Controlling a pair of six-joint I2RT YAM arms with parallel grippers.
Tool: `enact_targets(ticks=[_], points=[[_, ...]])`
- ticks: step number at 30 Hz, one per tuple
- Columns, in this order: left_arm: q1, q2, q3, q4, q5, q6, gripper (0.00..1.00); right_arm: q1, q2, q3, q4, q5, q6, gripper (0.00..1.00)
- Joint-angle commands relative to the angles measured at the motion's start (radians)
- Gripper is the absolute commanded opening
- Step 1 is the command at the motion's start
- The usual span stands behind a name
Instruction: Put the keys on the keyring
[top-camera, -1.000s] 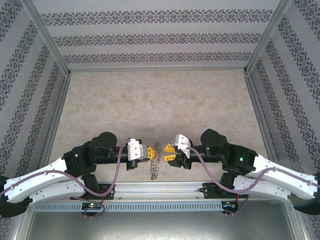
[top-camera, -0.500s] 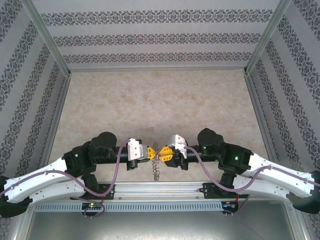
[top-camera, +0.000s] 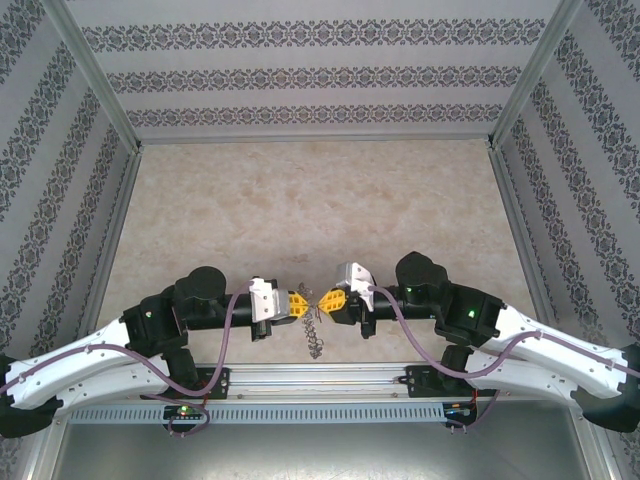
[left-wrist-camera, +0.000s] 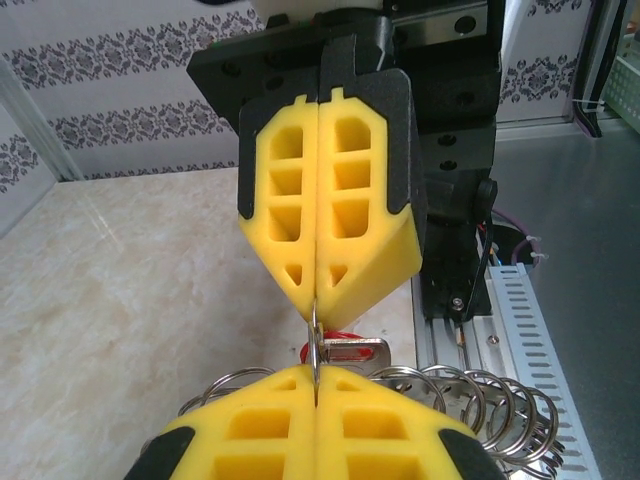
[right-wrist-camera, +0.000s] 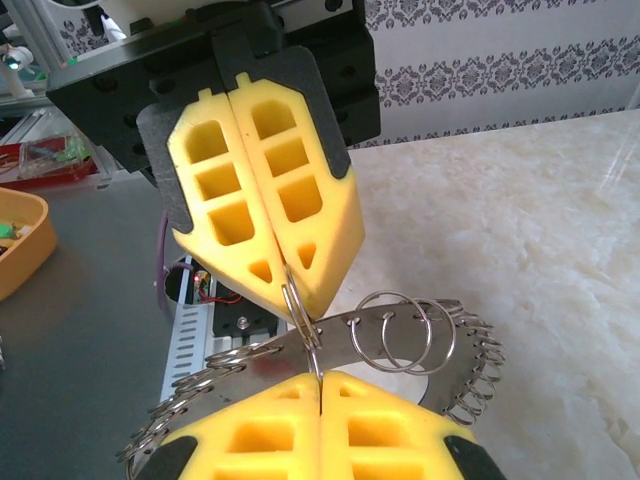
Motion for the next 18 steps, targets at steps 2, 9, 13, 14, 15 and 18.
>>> enact_targets(ticks=[2,9,13,14,15,18], points=[[-0.010,-0.015,0.008,0.079,0.016,0.003,0.00,-0.028,0.034,0.010,0.002,-0.011,0.033,0.00],[-0.011,-0.014,0.007,0.089,0.020,0.007,0.00,-0.039,0.098,0.040,-0.016,-0.031,0.037,0.00],[-0.010,-0.012,0.005,0.092,0.020,0.007,0.00,-0.039,0.097,0.036,0.002,-0.054,0.042,0.00],[-0.011,-0.012,0.005,0.091,0.020,0.007,0.00,-0.040,0.098,0.036,0.003,-0.059,0.044,0.03],[-0.011,-0.012,0.005,0.093,0.019,0.007,0.00,-0.041,0.097,0.037,0.002,-0.058,0.045,0.07],[-0.011,-0.012,0.005,0.090,0.025,0.007,0.00,-0.042,0.079,0.032,-0.007,-0.043,0.046,0.28]])
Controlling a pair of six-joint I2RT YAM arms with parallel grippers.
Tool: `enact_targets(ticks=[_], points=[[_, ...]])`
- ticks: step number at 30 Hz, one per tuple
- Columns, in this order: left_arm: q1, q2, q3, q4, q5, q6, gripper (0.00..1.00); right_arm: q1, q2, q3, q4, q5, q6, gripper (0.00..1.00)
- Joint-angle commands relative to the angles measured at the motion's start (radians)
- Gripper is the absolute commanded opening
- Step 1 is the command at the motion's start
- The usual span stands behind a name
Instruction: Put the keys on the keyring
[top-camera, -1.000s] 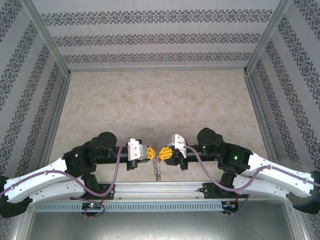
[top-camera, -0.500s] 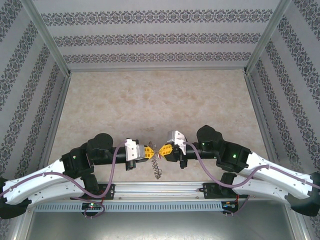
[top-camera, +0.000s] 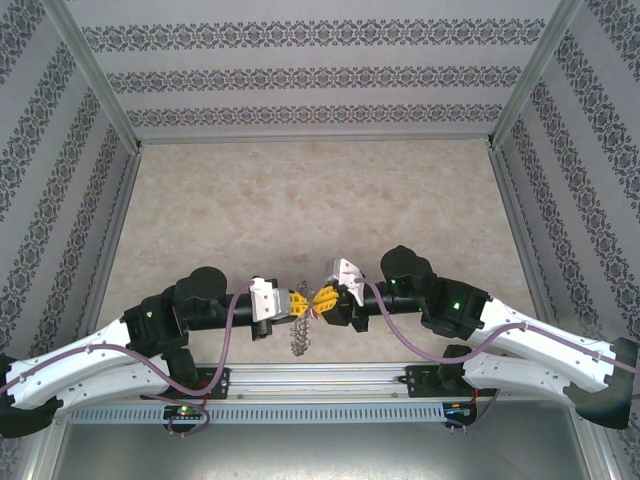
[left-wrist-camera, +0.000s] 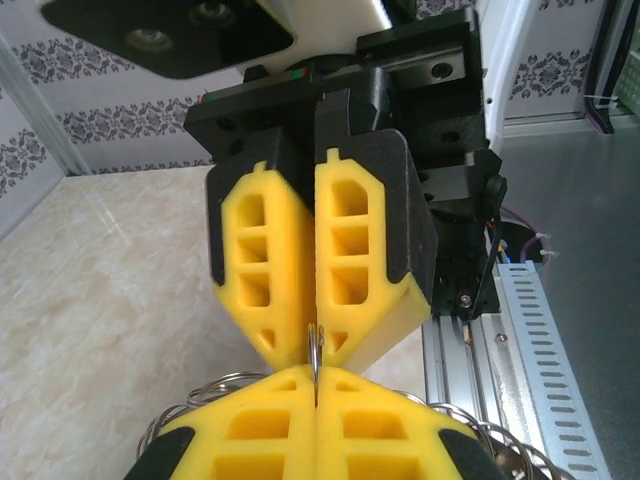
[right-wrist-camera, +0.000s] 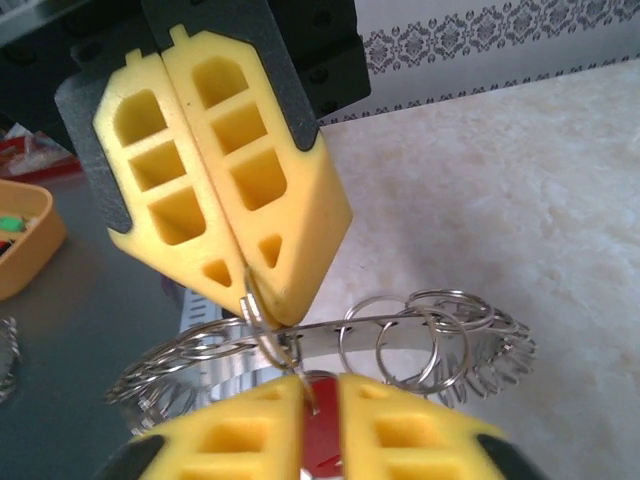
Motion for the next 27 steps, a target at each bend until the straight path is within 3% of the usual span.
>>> enact_targets(ticks=[1,4,11,20,27], points=[[-0.011,-0.014,0.011,0.087,0.039,0.006,0.00,-0.013,-0.024,0.012,-0.003,0.013,0.016,0.31],[-0.009,-0.020,0.010,0.087,0.052,0.000,0.00,-0.013,-0.086,-0.012,0.014,0.036,0.018,0.36],[-0.009,-0.024,0.002,0.124,0.122,-0.041,0.00,0.038,-0.191,-0.048,0.036,0.066,-0.053,0.36],[-0.010,-0.019,-0.021,0.240,0.185,-0.103,0.00,0.100,-0.148,-0.039,0.098,0.041,-0.113,0.35],[-0.010,0.017,-0.009,0.243,0.196,-0.103,0.00,0.104,-0.134,-0.041,0.126,0.037,-0.121,0.29]])
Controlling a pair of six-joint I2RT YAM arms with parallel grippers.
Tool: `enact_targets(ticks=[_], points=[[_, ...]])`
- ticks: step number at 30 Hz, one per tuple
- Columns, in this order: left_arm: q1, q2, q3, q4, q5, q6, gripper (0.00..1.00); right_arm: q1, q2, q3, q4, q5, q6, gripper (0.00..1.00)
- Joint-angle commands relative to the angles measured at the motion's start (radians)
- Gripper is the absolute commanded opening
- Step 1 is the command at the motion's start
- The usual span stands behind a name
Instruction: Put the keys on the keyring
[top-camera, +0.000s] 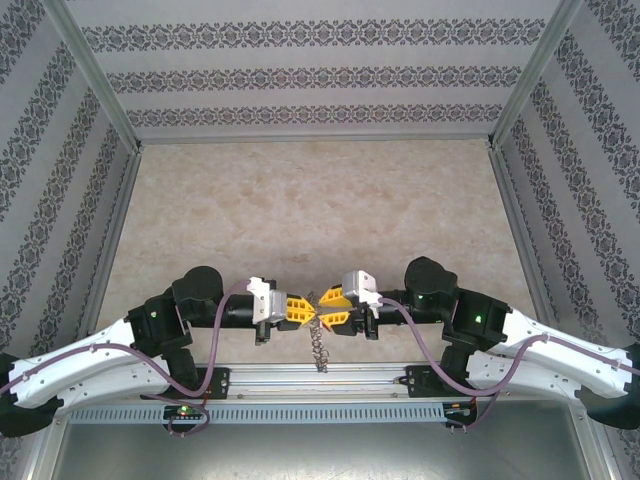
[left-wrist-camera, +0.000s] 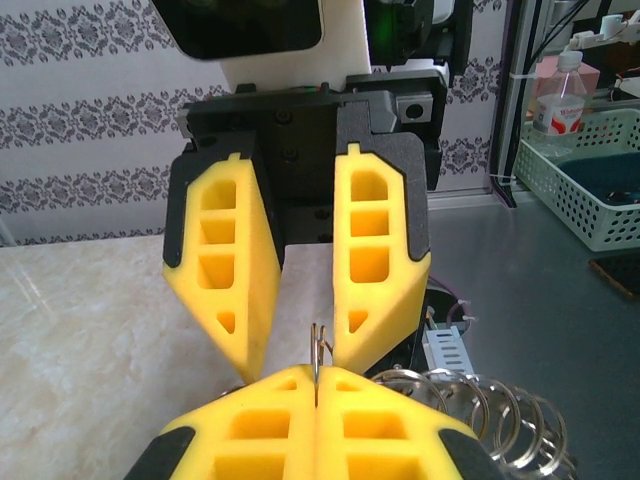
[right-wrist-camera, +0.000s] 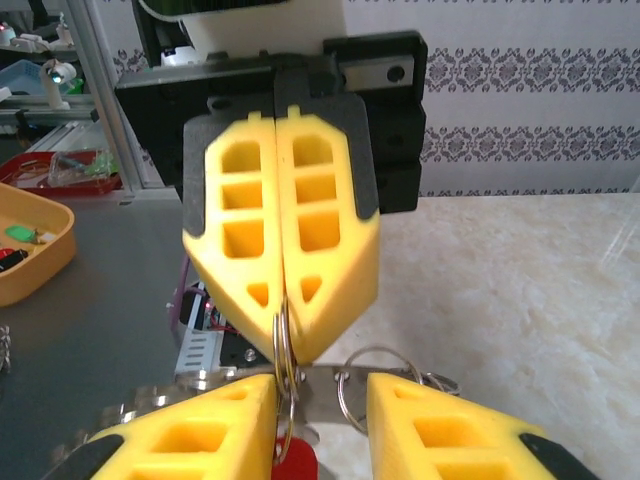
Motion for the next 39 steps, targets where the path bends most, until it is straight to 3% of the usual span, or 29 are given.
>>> enact_targets(ticks=[1,10,14,17,19,35,39], points=[[-0.009,0.004,0.010,0.086,0.032,-0.019,0.00,0.016,-0.003,-0.012,0.051,-0.012,-0.023,0.28],[-0.010,0.005,0.013,0.092,0.017,-0.024,0.00,0.017,-0.017,-0.031,0.036,0.030,-0.048,0.00],[-0.012,0.071,0.096,-0.109,-0.028,0.003,0.01,0.017,-0.046,-0.020,-0.015,0.084,-0.060,0.00],[-0.015,0.114,0.174,-0.308,-0.109,0.056,0.20,0.018,-0.055,0.001,-0.079,0.144,-0.079,0.00],[-0.018,0.132,0.210,-0.380,-0.158,0.083,0.27,0.017,-0.041,0.021,-0.116,0.178,-0.088,0.00],[-0.022,0.229,0.252,-0.383,-0.216,0.133,0.25,0.018,0.044,0.062,-0.142,0.184,-0.102,0.00],[-0.024,0.225,0.250,-0.378,-0.216,0.132,0.17,0.017,0.054,0.059,-0.136,0.182,-0.098,0.00]])
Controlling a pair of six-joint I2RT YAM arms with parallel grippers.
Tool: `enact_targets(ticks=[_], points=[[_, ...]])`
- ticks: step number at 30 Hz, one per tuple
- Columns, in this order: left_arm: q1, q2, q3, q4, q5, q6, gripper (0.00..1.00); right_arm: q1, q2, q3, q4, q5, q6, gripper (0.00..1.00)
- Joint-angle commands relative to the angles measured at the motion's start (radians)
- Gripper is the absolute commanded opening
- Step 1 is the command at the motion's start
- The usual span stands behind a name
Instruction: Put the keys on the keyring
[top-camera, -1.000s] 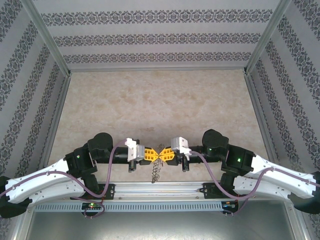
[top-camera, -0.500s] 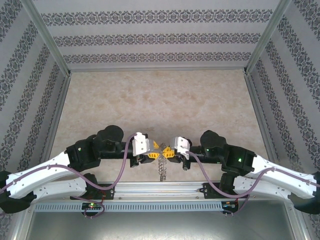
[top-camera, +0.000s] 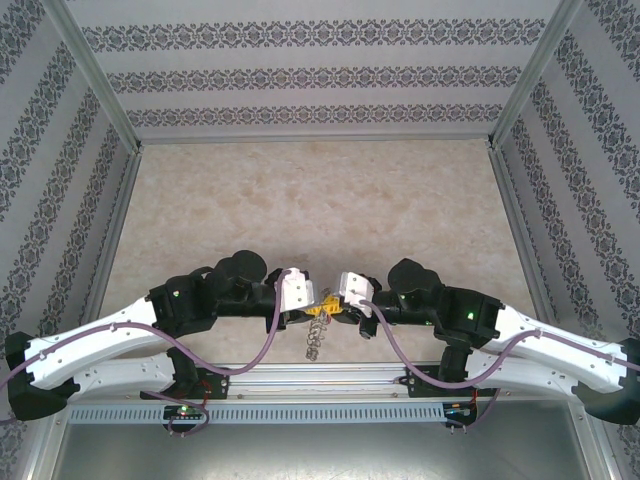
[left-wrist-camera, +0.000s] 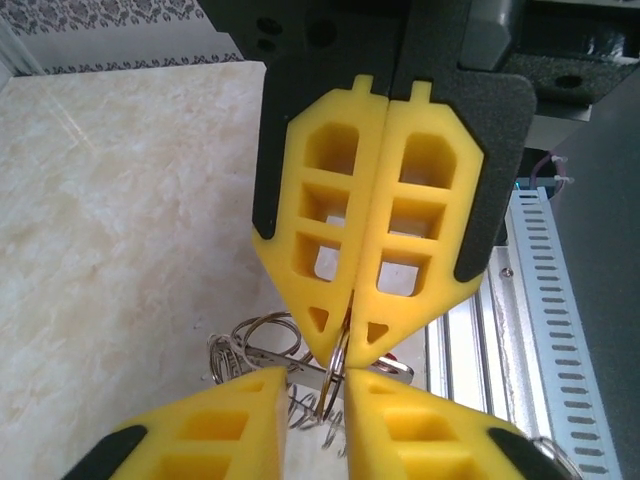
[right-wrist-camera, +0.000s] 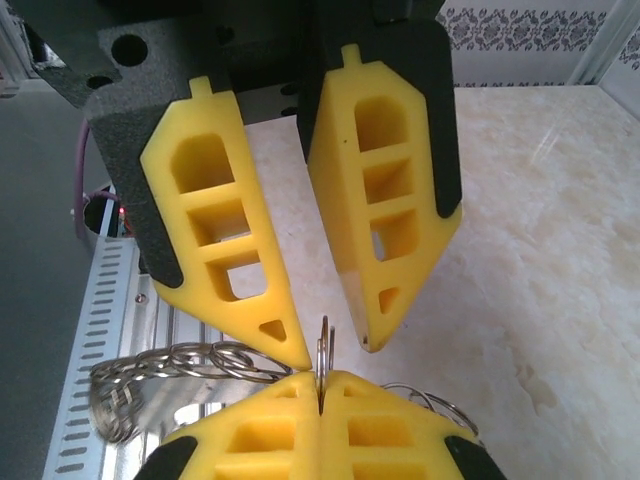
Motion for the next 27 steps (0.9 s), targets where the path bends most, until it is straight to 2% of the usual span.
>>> enact_targets(ticks=[1,3,9,13,15,19,27], points=[[-0.016,-0.008,0.030,-0.011,-0.012,0.015,0.12,0.007,0.003,0.037,0.045,-0.003,-0.016,0.00],[-0.016,-0.010,0.025,-0.003,-0.009,0.011,0.00,0.007,0.005,0.036,0.042,-0.004,-0.016,0.00],[-0.016,-0.030,0.008,0.026,0.009,0.000,0.00,0.007,-0.016,0.029,0.045,-0.021,-0.012,0.00],[-0.016,-0.087,-0.044,0.128,0.051,-0.033,0.00,0.007,-0.039,-0.001,0.072,-0.043,0.001,0.17],[-0.016,-0.117,-0.070,0.182,0.081,-0.048,0.00,0.006,-0.042,-0.014,0.085,-0.051,0.012,0.21],[-0.015,-0.164,-0.121,0.283,0.128,-0.079,0.00,0.006,-0.045,-0.023,0.098,-0.081,0.026,0.22],[-0.015,-0.227,-0.180,0.383,0.177,-0.112,0.00,0.006,-0.069,-0.032,0.128,-0.115,0.026,0.20]])
